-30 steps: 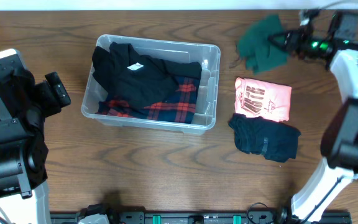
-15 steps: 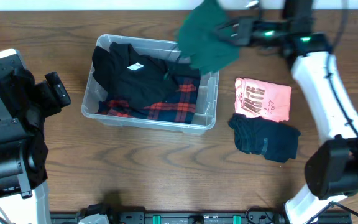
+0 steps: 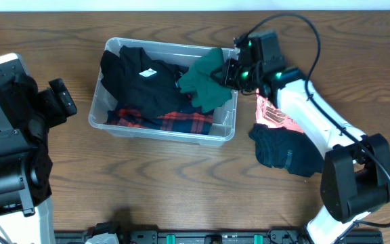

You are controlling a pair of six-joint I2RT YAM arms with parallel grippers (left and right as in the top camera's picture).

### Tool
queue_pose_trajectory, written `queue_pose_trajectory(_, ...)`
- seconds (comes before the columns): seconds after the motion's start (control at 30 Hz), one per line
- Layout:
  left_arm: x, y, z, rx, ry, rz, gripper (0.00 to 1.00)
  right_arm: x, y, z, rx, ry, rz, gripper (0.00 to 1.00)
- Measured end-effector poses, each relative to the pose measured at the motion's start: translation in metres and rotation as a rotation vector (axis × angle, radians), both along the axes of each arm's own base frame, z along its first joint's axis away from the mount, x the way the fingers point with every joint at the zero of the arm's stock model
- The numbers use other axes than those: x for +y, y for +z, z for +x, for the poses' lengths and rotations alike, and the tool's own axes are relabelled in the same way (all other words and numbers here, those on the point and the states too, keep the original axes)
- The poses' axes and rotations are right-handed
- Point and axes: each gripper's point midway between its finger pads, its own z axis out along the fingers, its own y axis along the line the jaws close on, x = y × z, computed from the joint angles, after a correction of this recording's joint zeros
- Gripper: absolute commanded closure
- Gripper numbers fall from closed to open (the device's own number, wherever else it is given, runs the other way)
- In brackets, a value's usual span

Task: Pack container
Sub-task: 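Carry the green garment into the bin and release it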

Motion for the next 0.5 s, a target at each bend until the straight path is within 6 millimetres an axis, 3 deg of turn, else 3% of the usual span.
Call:
queue_pose_trajectory(0.17, 0.0, 0.0, 0.0, 0.001, 0.0, 0.0, 0.02, -0.003, -0.012, 0.007, -0.059, -0.035, -0.007, 0.99)
queue_pose_trajectory(0.4, 0.0, 0.0, 0.0, 0.001, 0.0, 0.0, 0.02, 0.01, 0.009, 0.016, -0.18, 0.015, 0.065, 0.99)
queue_pose_trajectory(0.5, 0.0, 0.0, 0.0, 0.001, 0.0, 0.0, 0.02, 0.0, -0.006, 0.013, -0.117, -0.025, 0.011, 0.99)
